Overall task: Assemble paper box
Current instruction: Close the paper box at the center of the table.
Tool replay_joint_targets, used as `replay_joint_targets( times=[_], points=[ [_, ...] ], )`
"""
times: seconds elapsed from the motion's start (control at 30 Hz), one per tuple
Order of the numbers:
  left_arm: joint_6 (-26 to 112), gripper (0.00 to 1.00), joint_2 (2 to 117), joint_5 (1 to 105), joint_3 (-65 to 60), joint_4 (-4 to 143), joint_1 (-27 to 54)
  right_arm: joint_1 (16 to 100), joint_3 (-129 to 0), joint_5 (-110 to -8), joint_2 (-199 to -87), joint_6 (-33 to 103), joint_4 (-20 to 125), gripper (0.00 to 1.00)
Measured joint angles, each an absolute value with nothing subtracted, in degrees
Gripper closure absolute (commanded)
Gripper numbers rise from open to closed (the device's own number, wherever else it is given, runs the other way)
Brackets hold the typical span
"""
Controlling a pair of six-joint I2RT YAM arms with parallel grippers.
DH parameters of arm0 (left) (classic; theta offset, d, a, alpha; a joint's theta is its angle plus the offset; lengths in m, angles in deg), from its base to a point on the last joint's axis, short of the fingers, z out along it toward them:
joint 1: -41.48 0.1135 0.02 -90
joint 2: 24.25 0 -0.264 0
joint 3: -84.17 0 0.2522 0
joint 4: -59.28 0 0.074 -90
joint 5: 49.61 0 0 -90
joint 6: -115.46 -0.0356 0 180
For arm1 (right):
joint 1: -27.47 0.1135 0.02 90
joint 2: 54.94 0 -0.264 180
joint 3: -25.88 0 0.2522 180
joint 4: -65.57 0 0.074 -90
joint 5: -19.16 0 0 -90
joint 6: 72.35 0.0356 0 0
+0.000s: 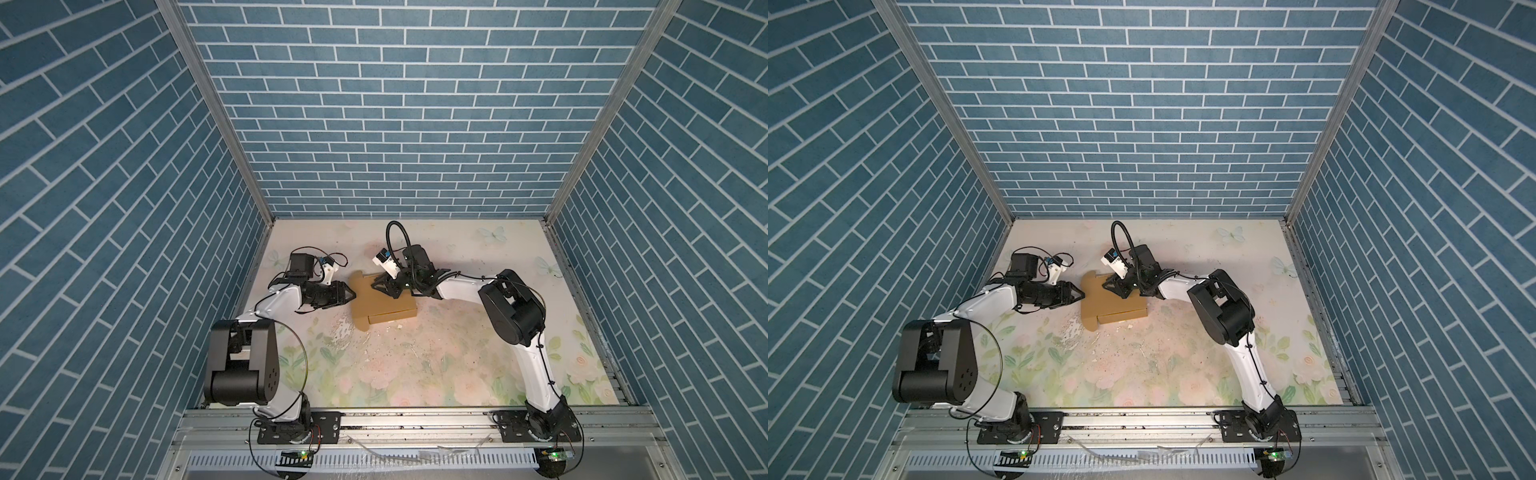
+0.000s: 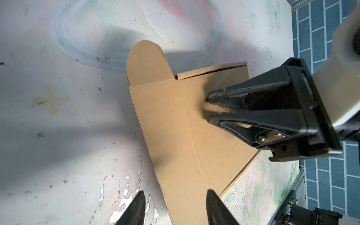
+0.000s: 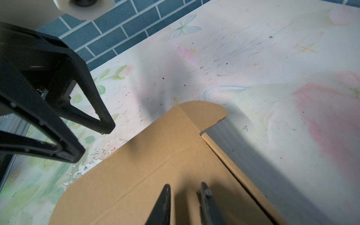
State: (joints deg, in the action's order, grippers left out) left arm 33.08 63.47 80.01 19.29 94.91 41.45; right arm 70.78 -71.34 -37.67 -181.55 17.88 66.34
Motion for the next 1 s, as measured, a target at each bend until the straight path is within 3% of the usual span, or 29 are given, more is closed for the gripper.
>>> replay_joint_targets(
  times=[0.47, 1.0],
  points=[
    [33.39, 0.47, 63.47, 80.29, 18.90, 95.08, 41.45, 72.18, -56.35, -33.78, -171.03, 17.84, 67.06, 0.72],
    [33.10, 0.47, 63.06, 80.42, 16.85, 95.98, 41.45, 72.88, -54.69, -31.62, -169.24, 15.61, 66.05, 0.72]
  ],
)
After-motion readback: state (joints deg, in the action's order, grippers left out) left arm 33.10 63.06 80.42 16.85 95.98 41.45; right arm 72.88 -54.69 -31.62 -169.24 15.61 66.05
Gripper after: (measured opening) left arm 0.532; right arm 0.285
